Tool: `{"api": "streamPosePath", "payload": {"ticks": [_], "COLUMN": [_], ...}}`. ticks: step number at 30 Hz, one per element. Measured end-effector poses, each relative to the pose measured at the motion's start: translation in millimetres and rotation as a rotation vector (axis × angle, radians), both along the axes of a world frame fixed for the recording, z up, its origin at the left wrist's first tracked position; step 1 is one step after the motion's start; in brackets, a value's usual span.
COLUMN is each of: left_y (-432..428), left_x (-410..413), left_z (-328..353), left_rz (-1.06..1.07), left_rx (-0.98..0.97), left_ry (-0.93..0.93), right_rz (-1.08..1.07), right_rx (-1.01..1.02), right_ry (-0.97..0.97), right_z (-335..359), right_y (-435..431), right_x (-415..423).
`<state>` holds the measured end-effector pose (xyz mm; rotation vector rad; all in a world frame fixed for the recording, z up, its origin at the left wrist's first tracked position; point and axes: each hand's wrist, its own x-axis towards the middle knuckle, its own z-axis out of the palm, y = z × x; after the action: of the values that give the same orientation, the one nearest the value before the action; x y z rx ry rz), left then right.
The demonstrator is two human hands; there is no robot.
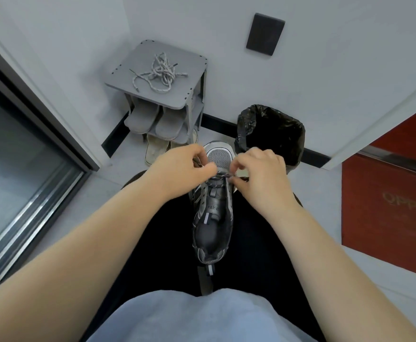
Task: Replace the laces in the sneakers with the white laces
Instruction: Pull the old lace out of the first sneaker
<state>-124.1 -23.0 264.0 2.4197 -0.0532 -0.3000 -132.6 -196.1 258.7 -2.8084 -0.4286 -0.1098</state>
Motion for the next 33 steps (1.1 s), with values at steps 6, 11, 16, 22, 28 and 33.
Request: {"api": "streamPosePath", "payload": {"ticks": [6, 11, 16, 22, 28, 33], "left_y": [-1.5, 0.5, 13.0, 11.8, -21.8, -41.8], "left_x": [7.0, 5.5, 8.4, 1.7, -2.3, -4.8], "left_z": [-6.5, -11.2, -0.9, 1.1, -13.8, -23.6], "left_rz": [-0.097, -0.095, 0.091, -0.150, -0.325, -0.183], "left_rx": [0.274, 0.205, -0.230, -0.204, -0.044, 0.152], "left_ry": [0.002, 0.006, 0.103, -0.017, -0.096, -0.152], "right_rz": [0.002, -0.144, -0.178, -0.171, -0.277, -0.154], "right_rx": [-0.124, 0.119, 0.567, 0.880, 0.952, 0.251], "right_ry": [0.077, 0.163, 0.259, 0.383, 0.307, 0.252], "right_z": [-6.6, 3.1, 23.0, 12.3, 5.5, 4.5], "right_y": [-2.7, -13.2, -28.1, -11.3, -7.7, -11.1], "right_x": [-5.2, -3.5, -9.9, -12.8, -10.2, -9.0]}}
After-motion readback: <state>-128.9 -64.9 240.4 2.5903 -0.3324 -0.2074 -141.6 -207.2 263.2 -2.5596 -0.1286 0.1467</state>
